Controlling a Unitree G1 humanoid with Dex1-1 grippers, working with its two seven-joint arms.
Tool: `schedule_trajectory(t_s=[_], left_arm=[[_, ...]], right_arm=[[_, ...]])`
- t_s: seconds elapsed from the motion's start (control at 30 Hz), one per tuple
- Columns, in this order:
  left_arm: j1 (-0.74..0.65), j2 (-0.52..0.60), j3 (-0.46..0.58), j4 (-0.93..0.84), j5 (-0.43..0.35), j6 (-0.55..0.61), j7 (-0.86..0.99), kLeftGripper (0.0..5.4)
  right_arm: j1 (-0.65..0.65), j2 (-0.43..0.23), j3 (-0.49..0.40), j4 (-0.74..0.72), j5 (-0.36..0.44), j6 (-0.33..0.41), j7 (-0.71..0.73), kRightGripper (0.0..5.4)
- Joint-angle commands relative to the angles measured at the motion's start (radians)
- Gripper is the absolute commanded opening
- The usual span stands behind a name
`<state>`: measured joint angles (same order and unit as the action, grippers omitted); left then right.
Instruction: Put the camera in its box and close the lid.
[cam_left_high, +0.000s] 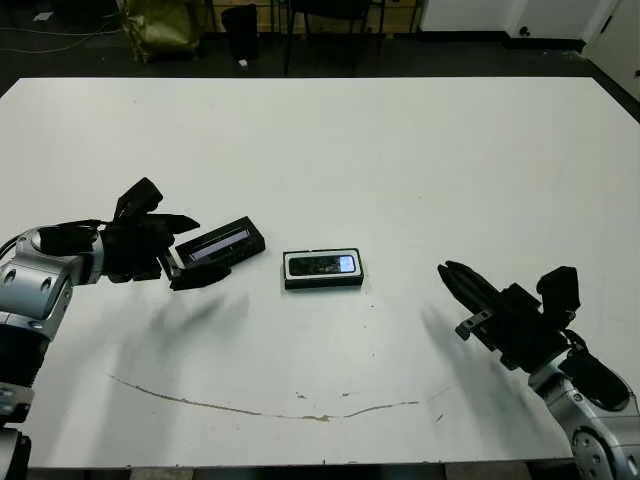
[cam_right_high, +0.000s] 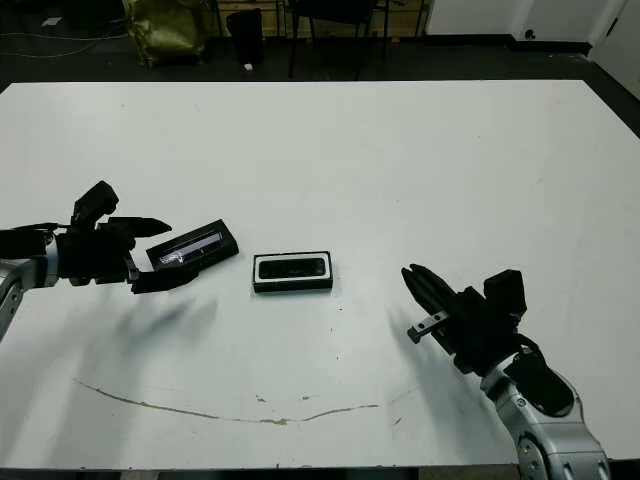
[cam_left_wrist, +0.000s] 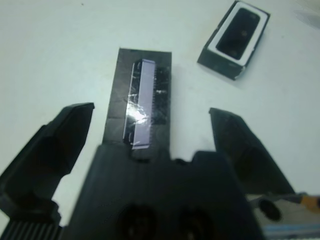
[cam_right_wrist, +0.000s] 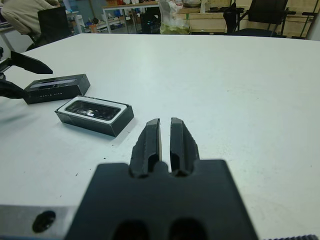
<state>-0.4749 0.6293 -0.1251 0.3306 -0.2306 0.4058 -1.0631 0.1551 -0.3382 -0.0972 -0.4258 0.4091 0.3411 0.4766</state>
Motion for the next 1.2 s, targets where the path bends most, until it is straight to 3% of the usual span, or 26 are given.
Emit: schedule_trajectory(t_s=[0.03, 0.7, 1.2], left_arm=[[-0.008, -0.006, -0.012, 0.035, 0.021, -0.007, -0.009, 5.37], [-0.04, -0.046, -0.02, 0.155, 0.098, -0.047, 0.043, 5.37], [-0.042, -0.053, -0.047, 0.207, 0.131, -0.141, 0.005, 5.37]], right_arm=[[0.019, -0.019, -0.013, -0.007, 0.008, 0.027, -0.001, 0.0], [0.032, -0.034, -0.016, -0.04, 0.019, 0.067, -0.02, 0.0], [0.045, -0.05, -0.022, -0.078, 0.019, 0.094, -0.03, 0.0]])
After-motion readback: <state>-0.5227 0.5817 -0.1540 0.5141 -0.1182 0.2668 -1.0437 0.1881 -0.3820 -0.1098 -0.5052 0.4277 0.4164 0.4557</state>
